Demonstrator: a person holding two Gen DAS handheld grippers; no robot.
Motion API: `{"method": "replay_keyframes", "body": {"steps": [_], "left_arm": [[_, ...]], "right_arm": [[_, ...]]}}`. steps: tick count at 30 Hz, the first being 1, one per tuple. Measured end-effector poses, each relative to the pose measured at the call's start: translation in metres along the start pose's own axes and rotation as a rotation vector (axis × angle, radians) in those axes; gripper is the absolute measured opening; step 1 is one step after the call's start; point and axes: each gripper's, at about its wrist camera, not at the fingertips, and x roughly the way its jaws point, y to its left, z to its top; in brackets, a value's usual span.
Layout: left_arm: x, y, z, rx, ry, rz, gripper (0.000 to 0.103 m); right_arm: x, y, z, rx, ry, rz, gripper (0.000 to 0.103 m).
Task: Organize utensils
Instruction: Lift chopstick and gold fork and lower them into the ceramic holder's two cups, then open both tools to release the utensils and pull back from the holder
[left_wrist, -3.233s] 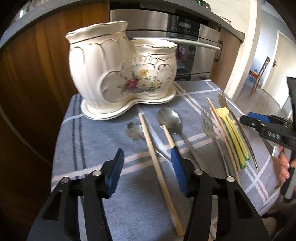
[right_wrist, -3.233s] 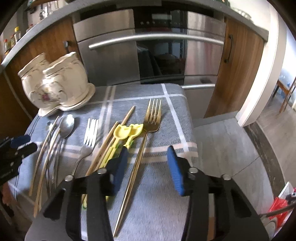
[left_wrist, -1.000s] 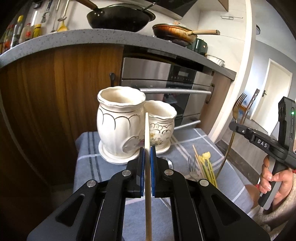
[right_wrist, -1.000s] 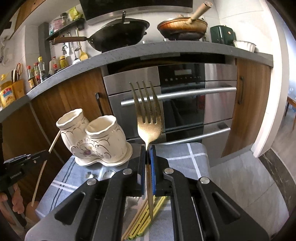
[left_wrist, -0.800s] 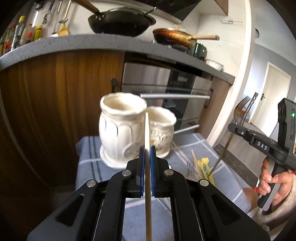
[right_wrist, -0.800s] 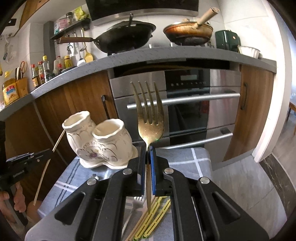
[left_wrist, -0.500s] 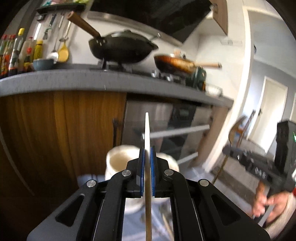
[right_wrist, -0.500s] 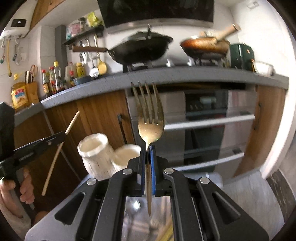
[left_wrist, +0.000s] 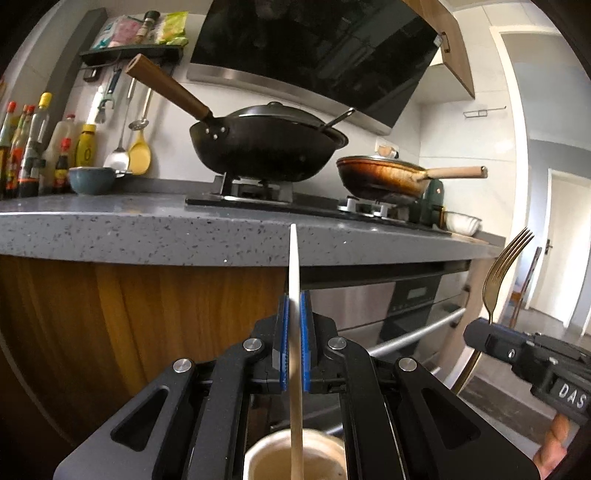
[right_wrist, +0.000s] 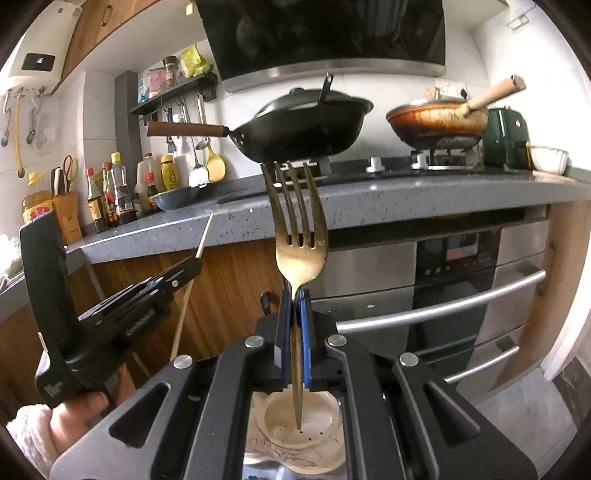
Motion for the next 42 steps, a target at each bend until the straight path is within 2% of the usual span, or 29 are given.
{"method": "replay_keyframes", "body": {"steps": [4,9,17,26,36,39,40,41,42], "left_arm": [[0.008,0.0,-0.01,0.008,-0.003,0.019,0.006],[0.013,0.006,-0.029,0.023,0.056,0.015,0.006],[-0.003,0.011,-0.055,0.076,0.154,-0.014,0.006],[-0.009,0.006,-0.064,0.115,0.207,-0.017,0.006],[-0.005,0.004,-0.063,0.121,0.224,-0.009,0.007],[-0.006,0.0,-0.062,0.129,0.227,-0.008,0.018],[-0.008,-0.001,-0.062,0.134,0.221,-0.004,0.022],[-0.01,-0.002,-0.062,0.141,0.216,0.0,0.022],[-0.01,-0.003,-0.062,0.143,0.215,0.0,0.022]], "right_arm": [[0.015,-0.003,-0.012,0.011,0.031,0.0,0.005],[0.032,-0.005,-0.03,-0.009,0.101,0.005,0.005],[0.05,-0.014,-0.055,0.014,0.19,0.01,0.005],[0.057,-0.024,-0.057,0.052,0.21,0.0,0.005],[0.059,-0.028,-0.056,0.064,0.221,-0.005,0.006],[0.06,-0.03,-0.053,0.071,0.225,-0.01,0.01],[0.059,-0.032,-0.052,0.081,0.222,-0.005,0.017],[0.058,-0.033,-0.052,0.087,0.219,-0.002,0.022],[0.057,-0.034,-0.051,0.088,0.218,-0.002,0.022]]}}
